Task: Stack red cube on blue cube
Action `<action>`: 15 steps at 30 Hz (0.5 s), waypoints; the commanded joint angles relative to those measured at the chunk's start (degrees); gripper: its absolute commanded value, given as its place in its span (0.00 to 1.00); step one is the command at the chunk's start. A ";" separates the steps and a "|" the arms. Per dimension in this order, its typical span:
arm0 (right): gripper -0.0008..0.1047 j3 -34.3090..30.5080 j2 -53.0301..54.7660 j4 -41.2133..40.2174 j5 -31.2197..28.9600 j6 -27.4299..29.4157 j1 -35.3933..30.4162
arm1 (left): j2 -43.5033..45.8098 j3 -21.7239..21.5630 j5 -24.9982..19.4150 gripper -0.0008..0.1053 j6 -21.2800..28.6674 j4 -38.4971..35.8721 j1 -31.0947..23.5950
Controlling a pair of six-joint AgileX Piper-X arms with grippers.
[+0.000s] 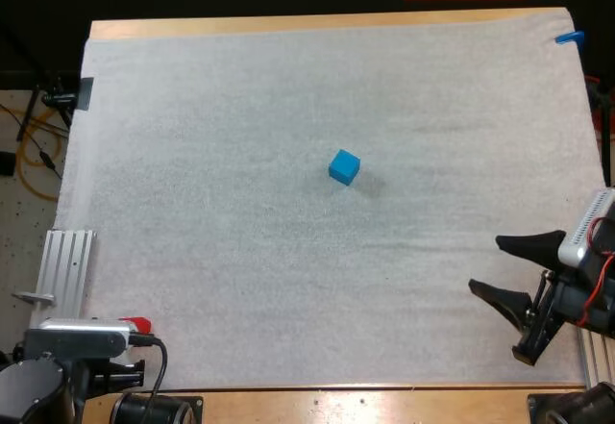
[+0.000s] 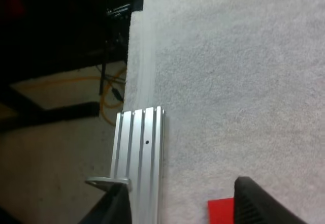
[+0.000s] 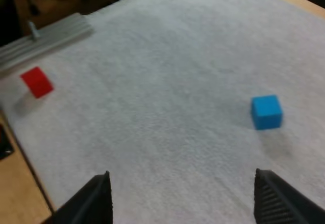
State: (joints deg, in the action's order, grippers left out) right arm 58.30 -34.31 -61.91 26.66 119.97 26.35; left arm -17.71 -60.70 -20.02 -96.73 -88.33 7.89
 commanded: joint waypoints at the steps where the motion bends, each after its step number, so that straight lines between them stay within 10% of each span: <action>1: 0.56 0.49 0.05 -0.02 3.04 0.82 0.02 | -0.13 -0.33 -1.52 0.43 -2.52 -0.97 0.11; 15: 0.56 0.49 -6.93 0.85 3.99 2.03 10.55 | -2.04 0.11 -1.66 0.43 -8.83 -1.71 0.11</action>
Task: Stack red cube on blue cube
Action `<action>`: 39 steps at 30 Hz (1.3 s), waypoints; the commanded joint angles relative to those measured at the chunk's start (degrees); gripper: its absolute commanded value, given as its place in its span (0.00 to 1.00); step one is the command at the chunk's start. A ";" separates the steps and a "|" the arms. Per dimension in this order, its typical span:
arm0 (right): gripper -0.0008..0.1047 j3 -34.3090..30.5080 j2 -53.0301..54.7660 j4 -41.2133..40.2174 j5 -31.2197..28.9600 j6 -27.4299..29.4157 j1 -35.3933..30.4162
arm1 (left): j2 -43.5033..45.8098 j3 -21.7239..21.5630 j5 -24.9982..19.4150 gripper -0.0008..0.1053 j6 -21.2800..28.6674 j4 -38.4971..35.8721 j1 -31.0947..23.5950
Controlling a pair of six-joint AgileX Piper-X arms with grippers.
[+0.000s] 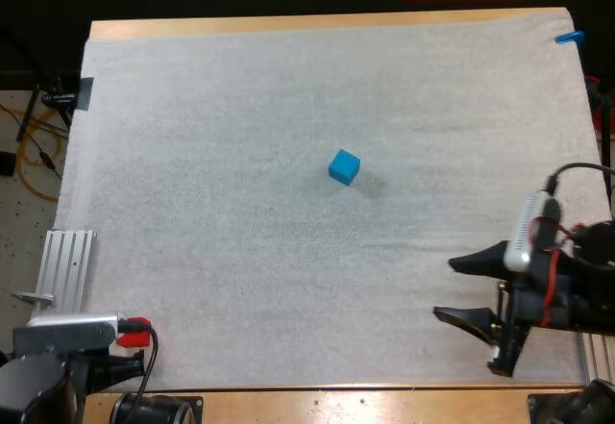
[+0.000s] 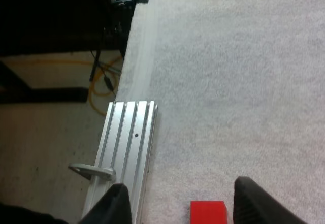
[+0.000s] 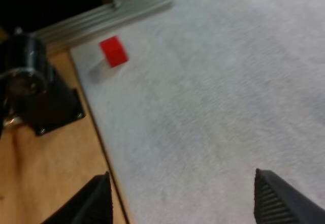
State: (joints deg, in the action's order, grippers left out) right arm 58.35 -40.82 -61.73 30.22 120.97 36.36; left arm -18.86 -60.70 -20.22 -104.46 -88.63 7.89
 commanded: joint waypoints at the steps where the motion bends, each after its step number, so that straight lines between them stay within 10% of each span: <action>1: 0.56 0.44 -1.32 1.35 0.42 1.03 1.52 | -2.04 0.44 -1.46 0.43 -1.11 -1.41 0.11; 13: 0.56 0.44 -4.60 5.85 -1.26 1.03 4.98 | -9.67 6.24 -6.43 0.34 -0.78 1.16 -3.77; 23: 0.56 0.34 -4.60 5.92 -1.26 0.74 4.98 | -9.93 12.67 4.08 0.17 10.93 12.16 -23.01; 28: 0.56 0.34 -4.60 5.92 -1.26 0.32 4.98 | -10.82 15.59 2.05 0.01 15.06 13.47 -23.60; 39: 0.56 0.34 -4.60 5.92 -1.26 -1.26 4.98 | -16.89 23.02 -0.16 0.01 15.40 19.61 -27.62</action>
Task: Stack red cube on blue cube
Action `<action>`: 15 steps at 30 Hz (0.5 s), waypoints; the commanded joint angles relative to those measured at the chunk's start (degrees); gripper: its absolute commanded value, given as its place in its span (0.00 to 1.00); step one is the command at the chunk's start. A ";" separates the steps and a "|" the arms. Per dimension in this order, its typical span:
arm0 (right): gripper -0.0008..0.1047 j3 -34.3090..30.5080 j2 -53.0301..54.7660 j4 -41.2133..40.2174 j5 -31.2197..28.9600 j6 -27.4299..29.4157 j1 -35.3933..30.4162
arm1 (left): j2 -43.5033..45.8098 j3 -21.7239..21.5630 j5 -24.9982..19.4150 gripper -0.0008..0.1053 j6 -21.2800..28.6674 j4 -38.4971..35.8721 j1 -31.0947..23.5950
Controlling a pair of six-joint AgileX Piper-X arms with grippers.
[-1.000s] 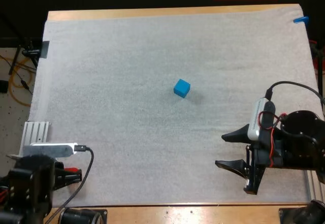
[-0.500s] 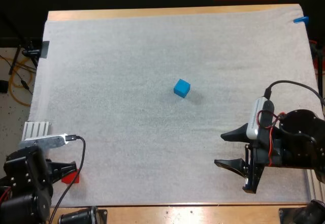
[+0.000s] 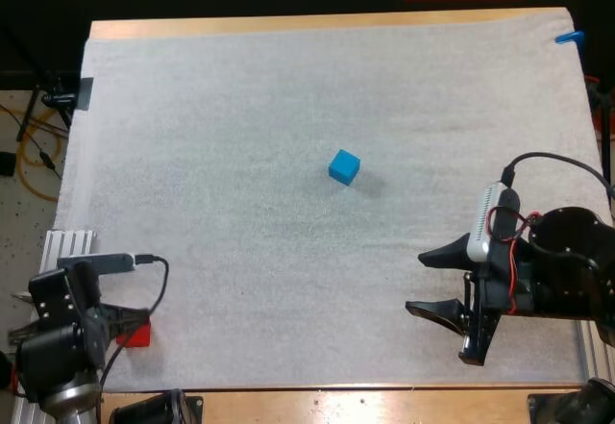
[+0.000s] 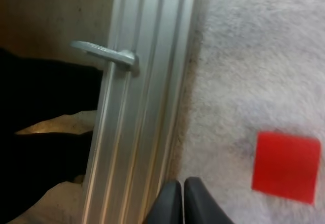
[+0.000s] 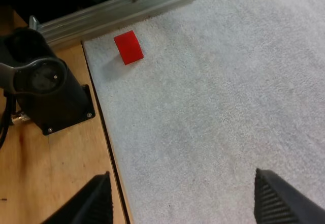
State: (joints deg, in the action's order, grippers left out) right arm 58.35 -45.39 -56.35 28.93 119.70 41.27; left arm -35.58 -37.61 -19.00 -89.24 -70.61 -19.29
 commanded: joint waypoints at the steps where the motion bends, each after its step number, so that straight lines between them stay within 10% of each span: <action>1: 0.56 0.34 -0.03 0.54 0.03 0.03 0.07 | -0.94 0.17 -1.37 0.01 1.04 2.84 -1.27; 15: 0.56 0.34 -0.03 0.54 0.03 0.03 0.07 | -16.43 1.32 -1.75 0.01 3.91 10.32 -8.00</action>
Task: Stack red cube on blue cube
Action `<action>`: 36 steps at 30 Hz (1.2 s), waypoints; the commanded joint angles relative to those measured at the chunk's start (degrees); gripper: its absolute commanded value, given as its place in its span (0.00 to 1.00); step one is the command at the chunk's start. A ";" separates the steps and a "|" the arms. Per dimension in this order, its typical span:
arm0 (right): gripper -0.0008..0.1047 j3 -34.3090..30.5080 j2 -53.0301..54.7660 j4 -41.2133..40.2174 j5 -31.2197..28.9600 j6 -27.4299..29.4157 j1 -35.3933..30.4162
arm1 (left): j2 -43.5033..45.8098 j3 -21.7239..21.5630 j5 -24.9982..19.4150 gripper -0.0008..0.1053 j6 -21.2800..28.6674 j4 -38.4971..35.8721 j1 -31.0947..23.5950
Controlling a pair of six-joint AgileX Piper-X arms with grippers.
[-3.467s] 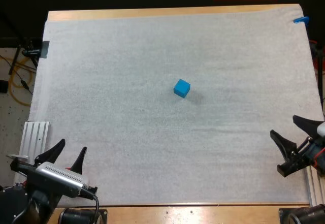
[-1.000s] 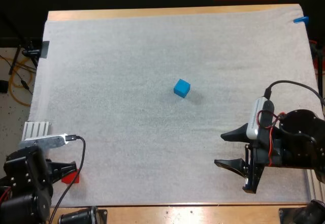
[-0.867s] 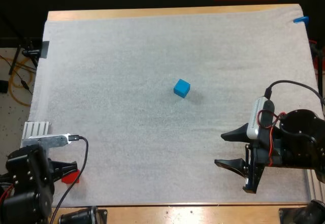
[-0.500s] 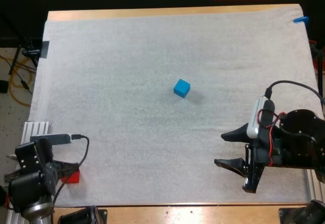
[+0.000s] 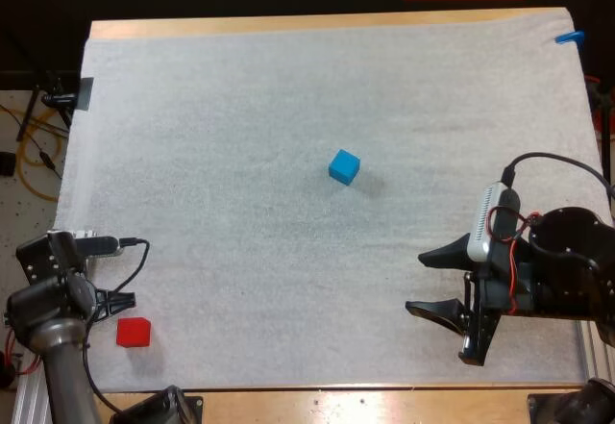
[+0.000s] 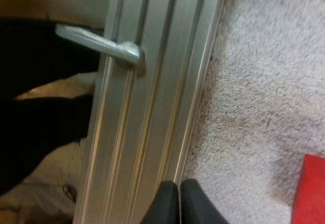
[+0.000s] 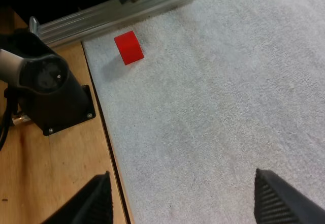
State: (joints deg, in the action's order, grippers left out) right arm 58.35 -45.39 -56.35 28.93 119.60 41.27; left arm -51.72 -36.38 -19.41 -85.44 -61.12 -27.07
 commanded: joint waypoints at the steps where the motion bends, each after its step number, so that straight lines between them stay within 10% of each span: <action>1: 0.56 0.34 -0.03 0.54 0.03 0.13 0.07 | -1.39 0.06 -1.13 0.01 0.27 1.33 -0.84; 36: 0.56 0.34 -0.03 0.83 -0.50 -1.49 0.07 | -19.21 5.53 7.85 0.01 7.38 10.41 -2.63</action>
State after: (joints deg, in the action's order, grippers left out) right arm 58.35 -45.39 -56.35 28.62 118.23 41.27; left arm -70.97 -31.19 -12.28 -78.30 -50.45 -29.56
